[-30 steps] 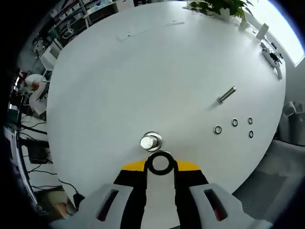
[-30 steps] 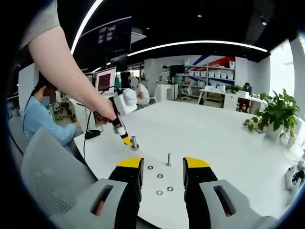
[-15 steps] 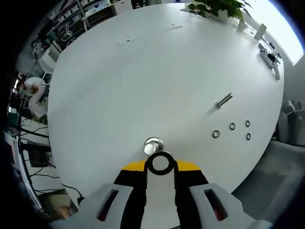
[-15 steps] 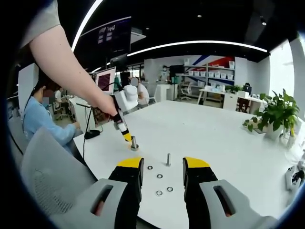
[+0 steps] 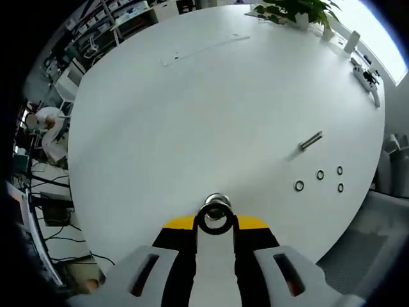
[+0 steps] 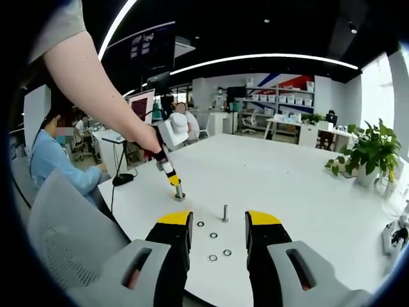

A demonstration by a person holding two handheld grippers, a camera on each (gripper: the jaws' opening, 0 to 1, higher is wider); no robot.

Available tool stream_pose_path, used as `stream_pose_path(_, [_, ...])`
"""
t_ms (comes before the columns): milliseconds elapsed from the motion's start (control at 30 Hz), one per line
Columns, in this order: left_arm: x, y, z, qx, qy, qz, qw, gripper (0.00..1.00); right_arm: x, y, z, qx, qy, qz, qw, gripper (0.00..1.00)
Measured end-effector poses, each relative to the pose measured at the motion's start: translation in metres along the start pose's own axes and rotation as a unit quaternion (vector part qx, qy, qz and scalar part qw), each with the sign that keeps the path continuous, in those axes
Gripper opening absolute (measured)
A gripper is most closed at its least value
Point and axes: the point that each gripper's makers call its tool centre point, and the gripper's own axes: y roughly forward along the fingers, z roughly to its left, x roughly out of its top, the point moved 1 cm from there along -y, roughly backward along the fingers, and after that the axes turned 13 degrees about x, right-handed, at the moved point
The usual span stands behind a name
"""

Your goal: Place the washer onto the threaded stud by aligning its center hole with the stud, sliding it down to the base, and recovering from edge contact or off-axis alignment until the washer reaches the visible bottom stop.

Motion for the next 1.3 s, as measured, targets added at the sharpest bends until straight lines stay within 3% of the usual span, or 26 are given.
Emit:
stream_pose_path(800, [0.002, 0.009, -0.003, 0.010, 0.030, 0.005, 0.9995, 0.19, -0.001, 0.000, 0.000, 0.002, 0.002, 0.004, 1.0000, 0.35])
stream_pose_path(1300, [0.003, 0.014, -0.002, 0.005, 0.020, 0.004, 0.9998, 0.19, -0.002, 0.001, 0.000, 0.001, 0.001, 0.007, 1.0000, 0.35])
